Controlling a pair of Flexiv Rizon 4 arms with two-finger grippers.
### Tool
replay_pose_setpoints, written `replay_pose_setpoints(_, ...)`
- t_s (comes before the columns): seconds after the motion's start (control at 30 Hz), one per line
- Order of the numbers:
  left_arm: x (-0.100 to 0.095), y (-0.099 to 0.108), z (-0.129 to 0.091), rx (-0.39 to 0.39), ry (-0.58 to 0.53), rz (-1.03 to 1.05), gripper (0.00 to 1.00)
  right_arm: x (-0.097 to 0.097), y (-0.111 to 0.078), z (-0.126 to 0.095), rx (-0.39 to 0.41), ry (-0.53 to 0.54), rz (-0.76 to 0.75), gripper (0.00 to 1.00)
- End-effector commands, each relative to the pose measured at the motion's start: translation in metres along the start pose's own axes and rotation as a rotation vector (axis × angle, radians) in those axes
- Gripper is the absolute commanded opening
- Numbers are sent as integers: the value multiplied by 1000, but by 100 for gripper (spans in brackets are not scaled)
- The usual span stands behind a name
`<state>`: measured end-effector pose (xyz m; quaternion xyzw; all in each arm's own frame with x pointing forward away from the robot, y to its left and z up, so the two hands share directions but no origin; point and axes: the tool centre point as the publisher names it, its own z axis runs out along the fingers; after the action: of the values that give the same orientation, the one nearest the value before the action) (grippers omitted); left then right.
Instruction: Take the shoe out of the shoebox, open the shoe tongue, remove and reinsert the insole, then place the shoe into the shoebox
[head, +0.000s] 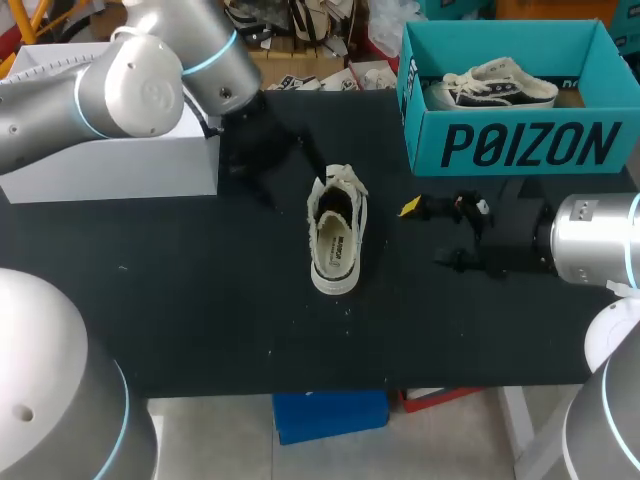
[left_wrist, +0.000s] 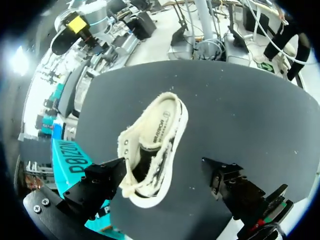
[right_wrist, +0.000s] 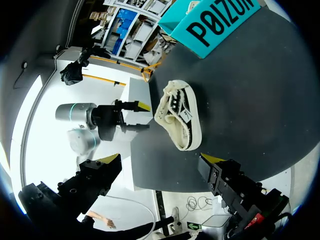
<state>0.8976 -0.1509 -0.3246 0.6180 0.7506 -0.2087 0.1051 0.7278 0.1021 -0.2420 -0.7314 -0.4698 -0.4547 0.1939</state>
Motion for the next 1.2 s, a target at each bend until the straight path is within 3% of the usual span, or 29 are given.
replay_pose_setpoints(0.03, -3, 0, 13, -8, 89, 265, 62, 0, 0, 0, 0, 0, 0, 100)
replay_pose_setpoints(0.1, -3, -1, 17, -7, 106, 281, 50, 0, 0, 0, 0, 0, 0, 100)
replay_pose_setpoints(0.13, -2, -2, 19, -8, 114, 288, 49, 0, 0, 0, 0, 0, 0, 100)
replay_pose_setpoints(0.37, 0, 4, 41, -59, 155, 322, 50, 0, 0, 0, 0, 0, 0, 100)
replay_pose_setpoints(0.5, -2, 8, 52, -74, 156, 325, 56, 0, 0, 0, 0, 0, 0, 100)
replay_pose_setpoints(0.67, -2, 10, 64, -86, 152, 303, 47, 0, 0, 0, 0, 0, 0, 100)
replay_pose_setpoints(1.1, -2, 18, 85, -126, 163, 286, 40, 0, 0, 0, 0, 0, 0, 100)
replay_pose_setpoints(1.17, -3, 20, 88, -142, 164, 299, 34, 0, 0, 0, 0, 0, 0, 100)
replay_pose_setpoints(1.2, -3, 21, 89, -151, 164, 304, 22, 0, 0, 0, 0, 0, 0, 100)
